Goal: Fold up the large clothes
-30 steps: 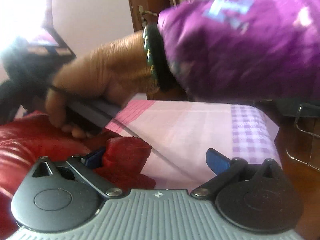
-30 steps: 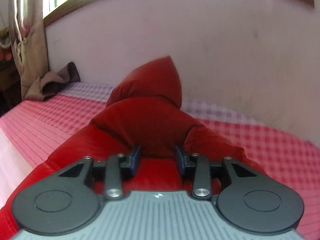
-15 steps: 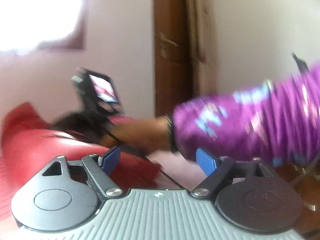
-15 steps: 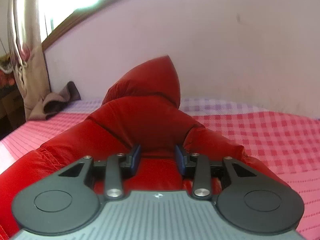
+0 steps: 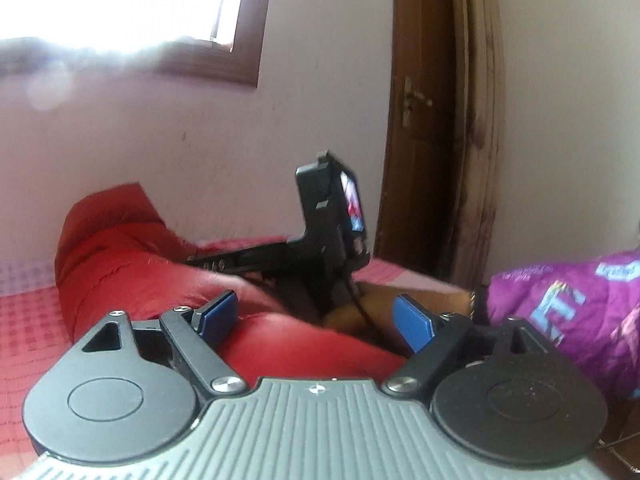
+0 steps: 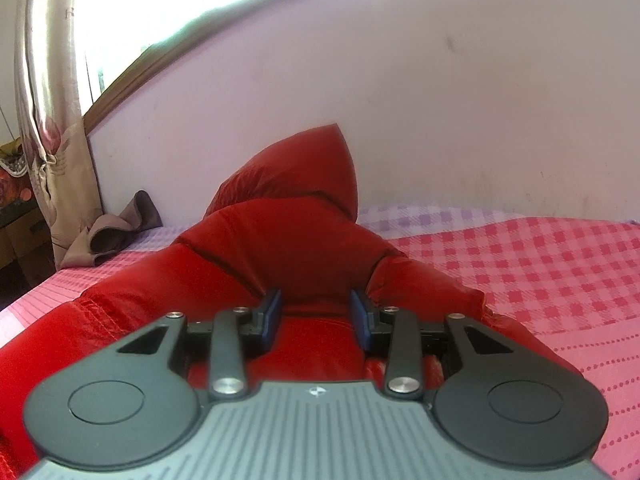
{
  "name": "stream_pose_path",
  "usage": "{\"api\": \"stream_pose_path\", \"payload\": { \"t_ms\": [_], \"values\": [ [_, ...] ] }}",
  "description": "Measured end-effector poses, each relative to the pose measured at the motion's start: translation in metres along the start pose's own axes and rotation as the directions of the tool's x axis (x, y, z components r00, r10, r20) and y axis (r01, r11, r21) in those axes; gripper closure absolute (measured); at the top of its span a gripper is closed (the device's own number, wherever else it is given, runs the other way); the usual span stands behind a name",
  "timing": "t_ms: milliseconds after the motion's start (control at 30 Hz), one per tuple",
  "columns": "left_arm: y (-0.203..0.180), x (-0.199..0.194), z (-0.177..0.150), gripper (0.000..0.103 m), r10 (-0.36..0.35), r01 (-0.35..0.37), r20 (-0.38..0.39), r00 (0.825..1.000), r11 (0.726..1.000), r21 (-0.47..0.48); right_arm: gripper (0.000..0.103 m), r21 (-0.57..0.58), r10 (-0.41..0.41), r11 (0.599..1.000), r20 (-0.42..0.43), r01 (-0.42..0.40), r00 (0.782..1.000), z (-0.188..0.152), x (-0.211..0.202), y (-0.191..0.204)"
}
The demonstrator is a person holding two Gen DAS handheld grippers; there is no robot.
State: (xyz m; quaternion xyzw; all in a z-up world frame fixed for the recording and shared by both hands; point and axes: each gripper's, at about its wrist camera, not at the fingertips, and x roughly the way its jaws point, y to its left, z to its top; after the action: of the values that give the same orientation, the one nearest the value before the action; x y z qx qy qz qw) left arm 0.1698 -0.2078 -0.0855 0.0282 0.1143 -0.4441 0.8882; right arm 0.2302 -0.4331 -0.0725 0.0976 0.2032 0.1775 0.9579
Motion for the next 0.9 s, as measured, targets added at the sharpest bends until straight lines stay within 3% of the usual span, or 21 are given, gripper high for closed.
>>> {"api": "stream_pose_path", "payload": {
  "t_ms": [133,400,633,733,800,867,900],
  "values": [
    [0.007,0.008,-0.011,0.018,-0.005,0.004,-0.018,1.0,0.998,-0.057,0.066,0.008,0.007,1.0,0.008,-0.007,1.0,-0.001,0.001,-0.001],
    [0.012,0.024,-0.019,0.015,-0.011,0.007,-0.069,0.998,0.998,-0.057,0.065,0.021,0.014,1.0,0.036,-0.014,0.999,-0.003,-0.002,-0.002],
    [0.004,0.034,-0.016,0.003,-0.001,-0.002,-0.116,0.993,1.0,-0.018,0.06,-0.018,-0.025,1.0,0.025,0.025,0.999,0.001,-0.009,0.005],
    [0.003,0.035,-0.016,0.002,0.009,-0.011,-0.118,0.993,1.0,-0.01,0.051,-0.047,-0.056,0.997,0.011,0.056,0.998,0.005,-0.015,0.01],
    [0.003,0.035,-0.016,0.002,0.017,-0.018,-0.121,0.992,1.0,-0.003,0.037,-0.068,-0.086,0.994,0.008,0.087,0.996,0.006,-0.021,0.014],
    [0.002,0.035,-0.014,0.002,0.022,-0.023,-0.124,0.992,1.0,0.0,0.012,-0.069,-0.121,0.99,0.009,0.122,0.993,0.008,-0.03,0.013],
    [0.001,0.036,-0.014,0.002,0.026,-0.026,-0.124,0.992,1.0,0.002,0.008,-0.057,-0.131,0.99,0.008,0.132,0.991,0.009,-0.035,0.012]
  ]
}}
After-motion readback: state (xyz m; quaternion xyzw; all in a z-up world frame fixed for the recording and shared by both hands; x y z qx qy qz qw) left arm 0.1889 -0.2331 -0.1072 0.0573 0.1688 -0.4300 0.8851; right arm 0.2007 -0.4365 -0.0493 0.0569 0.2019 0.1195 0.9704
